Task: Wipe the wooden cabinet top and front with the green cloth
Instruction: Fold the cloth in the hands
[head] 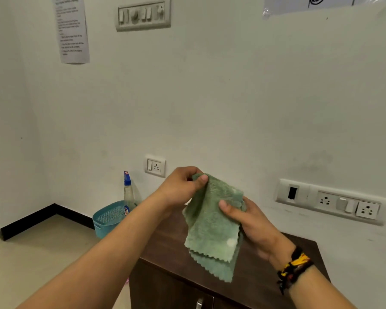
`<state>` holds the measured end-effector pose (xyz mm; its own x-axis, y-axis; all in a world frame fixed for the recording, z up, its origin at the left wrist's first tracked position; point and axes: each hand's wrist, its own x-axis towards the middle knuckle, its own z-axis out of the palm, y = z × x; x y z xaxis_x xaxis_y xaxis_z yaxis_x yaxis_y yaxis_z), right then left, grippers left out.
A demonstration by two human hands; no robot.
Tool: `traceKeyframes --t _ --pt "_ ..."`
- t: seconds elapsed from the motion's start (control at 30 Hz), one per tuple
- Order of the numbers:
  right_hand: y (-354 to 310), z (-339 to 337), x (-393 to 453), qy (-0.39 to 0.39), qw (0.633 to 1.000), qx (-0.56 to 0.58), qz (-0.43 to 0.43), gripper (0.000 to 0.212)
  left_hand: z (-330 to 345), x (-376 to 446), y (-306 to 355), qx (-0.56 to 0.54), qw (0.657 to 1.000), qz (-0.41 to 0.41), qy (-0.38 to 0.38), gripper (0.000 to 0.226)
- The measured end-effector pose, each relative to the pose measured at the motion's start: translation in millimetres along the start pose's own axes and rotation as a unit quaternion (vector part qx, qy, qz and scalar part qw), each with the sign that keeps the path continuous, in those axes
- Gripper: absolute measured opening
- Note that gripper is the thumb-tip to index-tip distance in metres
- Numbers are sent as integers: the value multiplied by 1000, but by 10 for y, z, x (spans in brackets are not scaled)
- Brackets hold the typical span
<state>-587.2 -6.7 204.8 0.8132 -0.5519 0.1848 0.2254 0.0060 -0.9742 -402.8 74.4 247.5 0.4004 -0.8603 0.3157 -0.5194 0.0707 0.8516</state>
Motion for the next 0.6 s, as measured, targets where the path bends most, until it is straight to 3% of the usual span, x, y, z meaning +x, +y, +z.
traceKeyframes --t 0.03,0.1,0.17,0.27,0.33,0.4,0.5,0.6 --pt "10 27 -24 -3 1000 2 1 40 18 6 -14 13 1000 2 6 24" --pt "-2 54 5 62 998 -2 -18 38 12 23 -36 35 999 1 40 30" --pt "1 26 44 95 994 58 -18 38 -22 33 -42 10 997 -18 77 36" --pt "52 -13 -6 26 989 144 20 43 2 -18 -50 -80 993 -51 74 39" --pt "98 13 -66 -47 994 97 31 52 71 -32 -97 -84 992 -54 83 36" --pt "100 71 -51 -46 998 44 25 58 114 -54 -121 -111 988 -66 81 33" --pt "74 96 24 46 997 55 10 53 19 -134 -156 -261 956 -136 15 48" --pt "92 19 8 89 994 61 4 48 13 -312 -265 -268 940 -190 -97 58"
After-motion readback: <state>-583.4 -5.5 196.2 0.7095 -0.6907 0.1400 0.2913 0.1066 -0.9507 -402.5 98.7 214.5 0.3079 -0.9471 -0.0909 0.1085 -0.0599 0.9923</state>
